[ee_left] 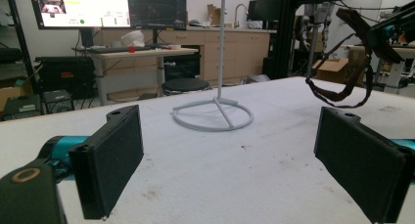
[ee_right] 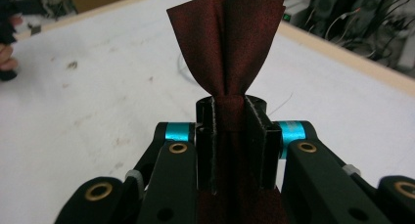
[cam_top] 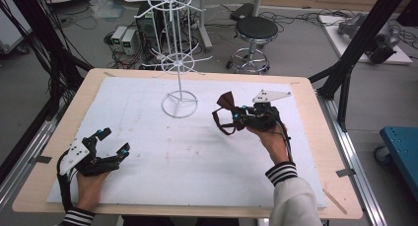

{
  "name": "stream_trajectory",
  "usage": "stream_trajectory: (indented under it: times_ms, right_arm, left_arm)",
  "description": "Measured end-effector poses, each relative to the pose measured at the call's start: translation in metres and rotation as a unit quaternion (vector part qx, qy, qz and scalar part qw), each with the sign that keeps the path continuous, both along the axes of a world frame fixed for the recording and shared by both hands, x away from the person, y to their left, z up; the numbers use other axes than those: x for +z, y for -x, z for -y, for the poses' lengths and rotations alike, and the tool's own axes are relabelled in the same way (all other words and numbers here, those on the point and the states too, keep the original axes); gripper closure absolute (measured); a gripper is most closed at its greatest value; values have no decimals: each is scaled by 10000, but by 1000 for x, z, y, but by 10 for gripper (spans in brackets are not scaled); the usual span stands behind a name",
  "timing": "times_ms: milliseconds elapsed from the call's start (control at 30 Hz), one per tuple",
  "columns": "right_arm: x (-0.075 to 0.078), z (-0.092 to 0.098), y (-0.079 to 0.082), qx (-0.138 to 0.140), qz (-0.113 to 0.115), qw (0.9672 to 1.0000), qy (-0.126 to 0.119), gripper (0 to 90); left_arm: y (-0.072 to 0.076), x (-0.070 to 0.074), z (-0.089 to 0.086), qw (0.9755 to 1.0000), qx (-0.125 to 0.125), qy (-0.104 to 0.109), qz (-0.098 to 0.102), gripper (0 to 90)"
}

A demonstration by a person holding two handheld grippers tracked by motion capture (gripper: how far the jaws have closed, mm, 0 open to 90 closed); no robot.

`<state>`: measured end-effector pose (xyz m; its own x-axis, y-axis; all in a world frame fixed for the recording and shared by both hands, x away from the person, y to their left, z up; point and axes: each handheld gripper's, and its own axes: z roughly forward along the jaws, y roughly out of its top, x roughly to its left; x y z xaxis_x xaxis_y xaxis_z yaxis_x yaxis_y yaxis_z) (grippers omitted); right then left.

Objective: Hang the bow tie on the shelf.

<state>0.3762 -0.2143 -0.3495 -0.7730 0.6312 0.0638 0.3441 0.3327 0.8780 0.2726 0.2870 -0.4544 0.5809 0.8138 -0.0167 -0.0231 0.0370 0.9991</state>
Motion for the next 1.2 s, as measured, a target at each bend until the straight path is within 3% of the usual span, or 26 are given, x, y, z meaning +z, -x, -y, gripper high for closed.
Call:
stream_trajectory:
  times_ms: [100, 367, 767, 1200]
  right_arm:
    - [4, 0, 0, -163, 172, 9995, -191, 764]
    - [8, 0, 1, -425, 322, 9977, -412, 765]
    - [32, -17, -4, -704, 490, 9947, -572, 764]
    - [39, -34, -10, -940, 566, 9909, -781, 764]
  left_arm:
    - [0, 0, 0, 10000, -1, -3, -1, 113]
    - [0, 0, 0, 10000, 1, -1, 2, 113]
    - [0, 0, 0, 10000, 1, -2, 2, 113]
    - [0, 0, 0, 10000, 2, 2, 1, 113]
